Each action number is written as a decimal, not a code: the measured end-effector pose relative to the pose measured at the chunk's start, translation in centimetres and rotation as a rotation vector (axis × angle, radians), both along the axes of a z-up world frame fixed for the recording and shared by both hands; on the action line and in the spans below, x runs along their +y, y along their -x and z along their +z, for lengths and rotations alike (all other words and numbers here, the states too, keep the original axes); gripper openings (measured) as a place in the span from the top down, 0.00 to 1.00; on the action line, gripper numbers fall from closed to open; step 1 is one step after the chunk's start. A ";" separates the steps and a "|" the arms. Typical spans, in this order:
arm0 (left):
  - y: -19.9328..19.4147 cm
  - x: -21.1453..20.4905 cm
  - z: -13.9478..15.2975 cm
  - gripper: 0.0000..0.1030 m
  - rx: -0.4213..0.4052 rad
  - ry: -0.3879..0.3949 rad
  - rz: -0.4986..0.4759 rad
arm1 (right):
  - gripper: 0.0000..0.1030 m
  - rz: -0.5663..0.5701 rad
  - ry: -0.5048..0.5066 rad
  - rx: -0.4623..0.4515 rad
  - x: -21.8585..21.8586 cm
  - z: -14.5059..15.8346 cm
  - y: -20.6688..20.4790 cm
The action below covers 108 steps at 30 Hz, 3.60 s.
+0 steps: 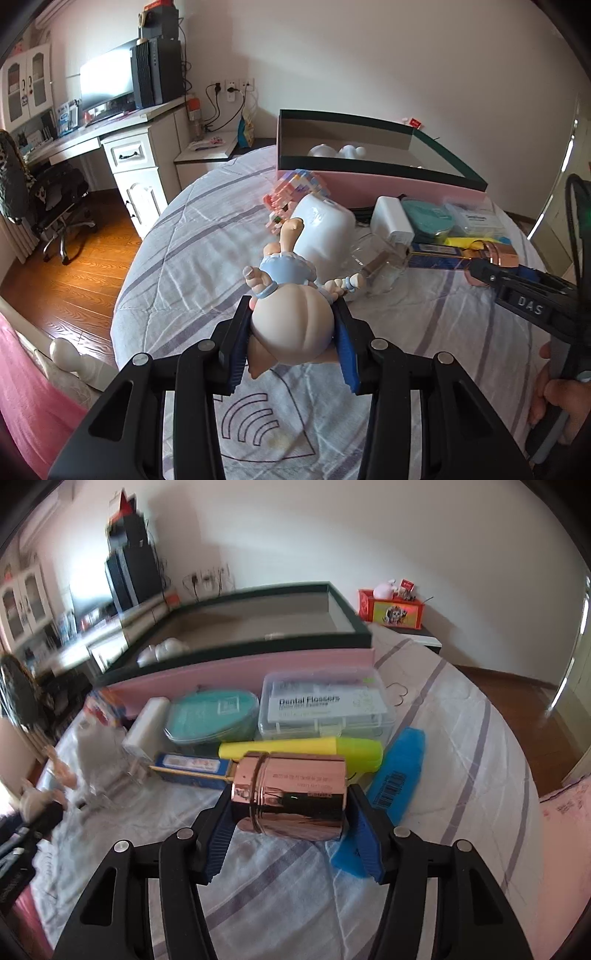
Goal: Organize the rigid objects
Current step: 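Grasp the baby doll with the left tool while the right tool grasps the rose-gold cylinder, then place the doll and the rose-gold cylinder into the pink box, opening both tools, then pull both tools back from the box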
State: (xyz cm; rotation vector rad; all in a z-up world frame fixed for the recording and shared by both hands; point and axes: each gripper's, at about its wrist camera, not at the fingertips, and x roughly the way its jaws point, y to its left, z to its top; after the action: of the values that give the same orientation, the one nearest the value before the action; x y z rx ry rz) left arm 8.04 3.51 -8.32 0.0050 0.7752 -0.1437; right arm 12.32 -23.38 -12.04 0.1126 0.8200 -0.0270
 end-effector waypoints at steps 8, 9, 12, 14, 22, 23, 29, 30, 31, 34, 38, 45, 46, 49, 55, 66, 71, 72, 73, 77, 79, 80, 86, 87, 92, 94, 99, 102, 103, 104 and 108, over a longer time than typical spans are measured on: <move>0.5 -1.1 1.7 0.60 -0.038 0.002 -0.020 | 0.44 0.003 -0.043 -0.062 -0.9 0.9 1.5; 0.5 -1.2 2.1 0.60 -0.045 0.000 -0.023 | 0.44 0.006 -0.046 -0.069 -0.9 1.1 1.8; 0.4 -1.7 3.0 0.60 -0.064 -0.001 -0.029 | 0.44 0.022 -0.046 -0.103 -0.6 2.4 2.8; 0.4 -2.0 3.5 0.60 -0.077 -0.004 -0.033 | 0.44 0.034 -0.048 -0.122 -0.5 3.2 3.3; -1.3 -3.6 6.3 0.60 -0.141 -0.025 -0.066 | 0.44 0.087 -0.050 -0.199 0.2 6.8 3.6; -1.8 -3.9 6.7 0.60 -0.148 -0.026 -0.071 | 0.44 0.097 -0.053 -0.206 0.2 7.3 3.3; -6.7 -5.9 8.9 0.60 -0.176 -0.057 -0.095 | 0.44 0.122 -0.024 -0.245 0.2 9.5 0.0; -7.9 -6.4 9.0 0.60 -0.173 -0.066 -0.096 | 0.44 0.119 -0.018 -0.244 0.0 9.7 -1.0; -8.8 -6.7 9.1 0.60 -0.170 -0.069 -0.099 | 0.44 0.120 -0.008 -0.236 0.0 9.8 -2.2; -12.3 -7.8 8.6 0.60 -0.140 -0.085 -0.105 | 0.44 0.121 -0.007 -0.216 -0.2 9.6 -4.9; -16.4 -8.3 7.1 0.60 -0.080 -0.097 -0.101 | 0.44 0.127 -0.008 -0.161 -0.4 8.6 -9.2; -19.9 -7.0 3.7 0.59 0.007 -0.112 -0.048 | 0.44 0.183 -0.033 -0.041 1.3 4.7 -14.3; -20.0 -7.1 3.3 0.59 0.017 -0.112 -0.048 | 0.44 0.186 -0.034 -0.034 1.4 4.4 -14.6; -19.8 -7.2 2.9 0.58 0.011 -0.117 -0.047 | 0.44 0.193 -0.019 -0.030 2.1 3.7 -15.0; -18.1 -6.4 4.4 0.35 -0.037 -0.112 -0.013 | 0.31 0.180 -0.025 -0.051 1.8 4.6 -13.4; -5.2 -3.9 9.5 0.11 -0.234 -0.083 0.031 | 0.22 0.133 -0.066 -0.243 0.9 10.2 -1.2; 1.4 -3.1 11.3 0.02 -0.313 -0.058 0.048 | 0.20 0.092 -0.033 -0.318 1.2 11.7 5.8; 2.8 -3.0 11.6 0.02 -0.323 -0.062 0.050 | 0.20 0.087 -0.031 -0.322 1.3 11.9 6.9; 3.8 -2.9 11.7 0.02 -0.329 -0.062 0.054 | 0.20 0.080 -0.037 -0.333 1.4 12.0 8.4; 7.5 -2.6 12.5 0.01 -0.359 -0.060 0.061 | 0.19 0.087 -0.054 -0.340 1.7 12.5 11.5; 8.9 -2.6 12.7 0.01 -0.368 -0.053 0.060 | 0.19 0.092 -0.045 -0.354 2.0 12.8 13.0; 9.5 -2.6 12.9 0.00 -0.372 -0.054 0.061 | 0.19 0.093 -0.037 -0.354 2.1 12.9 13.2; 11.7 -2.5 13.6 0.00 -0.399 -0.049 0.075 | 0.19 0.103 -0.019 -0.395 2.6 13.7 16.0; 11.9 -2.4 13.7 0.00 -0.403 -0.047 0.076 | 0.19 0.100 -0.014 -0.402 2.6 13.9 16.3; 12.2 -2.4 14.0 0.00 -0.406 -0.044 0.070 | 0.19 0.080 0.012 -0.434 2.4 14.3 17.3; 12.5 -2.6 14.0 0.00 -0.405 -0.045 0.064 | 0.19 0.075 0.012 -0.437 2.3 14.4 17.5; 12.4 -2.9 13.9 0.00 -0.400 -0.044 0.054 | 0.19 0.075 0.017 -0.432 2.2 14.4 17.5; 12.1 -3.3 13.7 0.00 -0.398 -0.049 0.047 | 0.19 0.074 0.016 -0.429 2.1 14.3 17.4; 12.1 -3.3 13.7 0.00 -0.399 -0.049 0.050 | 0.19 0.073 0.015 -0.429 2.1 14.3 17.3; 12.1 -3.3 13.7 0.00 -0.399 -0.045 0.050 | 0.19 0.074 0.015 -0.425 2.1 14.3 17.2; 11.6 -3.6 13.5 0.00 -0.391 -0.046 0.045 | 0.19 0.070 0.014 -0.422 1.9 14.1 16.8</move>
State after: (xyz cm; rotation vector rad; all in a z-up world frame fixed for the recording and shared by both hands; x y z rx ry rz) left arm -3.51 -0.11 5.17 0.0574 0.3880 -0.0778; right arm -4.50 -21.49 2.06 0.0721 0.4018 0.0557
